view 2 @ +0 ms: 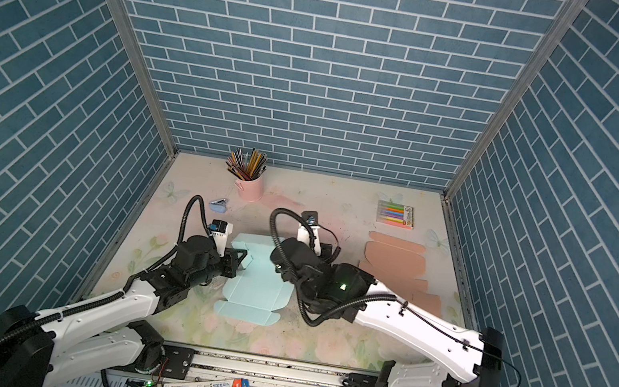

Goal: Fold the paper box

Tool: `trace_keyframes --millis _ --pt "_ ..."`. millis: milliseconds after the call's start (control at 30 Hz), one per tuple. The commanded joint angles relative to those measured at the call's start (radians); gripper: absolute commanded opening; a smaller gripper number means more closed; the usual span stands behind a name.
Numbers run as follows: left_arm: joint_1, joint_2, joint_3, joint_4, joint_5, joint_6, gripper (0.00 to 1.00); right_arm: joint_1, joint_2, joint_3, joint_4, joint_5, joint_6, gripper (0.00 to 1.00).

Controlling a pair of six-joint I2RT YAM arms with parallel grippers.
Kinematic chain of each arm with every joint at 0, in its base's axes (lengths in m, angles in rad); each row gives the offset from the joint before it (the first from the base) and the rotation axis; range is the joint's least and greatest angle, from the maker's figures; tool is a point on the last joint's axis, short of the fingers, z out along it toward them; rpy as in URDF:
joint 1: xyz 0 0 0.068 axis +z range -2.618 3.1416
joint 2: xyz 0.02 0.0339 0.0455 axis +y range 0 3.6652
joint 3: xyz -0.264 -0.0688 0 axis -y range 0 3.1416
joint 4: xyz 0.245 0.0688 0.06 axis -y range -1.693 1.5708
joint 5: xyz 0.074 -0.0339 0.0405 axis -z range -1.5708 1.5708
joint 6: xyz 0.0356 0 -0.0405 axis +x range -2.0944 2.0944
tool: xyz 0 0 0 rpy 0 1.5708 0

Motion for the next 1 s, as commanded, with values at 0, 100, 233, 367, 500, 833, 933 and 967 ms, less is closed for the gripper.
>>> trace_keyframes --millis 0,100,233,367,500,833,933,967 --pt "-0.029 0.019 -0.028 0.126 0.023 0.099 0.07 -0.07 -0.02 -0.076 0.185 -0.228 -0.062 0.83" --pt "-0.086 0.056 -0.016 0.147 0.009 0.155 0.08 -0.153 -0.032 -0.128 0.264 -0.378 -0.085 0.83" --pt "-0.141 0.094 -0.015 0.178 0.005 0.206 0.08 -0.222 -0.021 -0.152 0.301 -0.478 -0.118 0.83" --pt "-0.199 0.118 0.003 0.179 -0.032 0.251 0.08 -0.292 -0.008 -0.206 0.354 -0.585 -0.135 0.83" --pt "-0.242 0.171 0.035 0.175 -0.063 0.291 0.09 -0.342 0.005 -0.275 0.429 -0.7 -0.138 0.83" --pt "-0.279 0.282 0.081 0.234 -0.089 0.316 0.09 -0.358 0.093 -0.321 0.494 -0.924 -0.127 0.83" --pt "-0.279 0.306 0.087 0.247 -0.09 0.313 0.1 -0.358 0.098 -0.35 0.529 -0.954 -0.107 0.83" --pt "-0.28 0.311 0.087 0.251 -0.092 0.312 0.09 -0.357 0.097 -0.359 0.538 -0.962 -0.102 0.83"
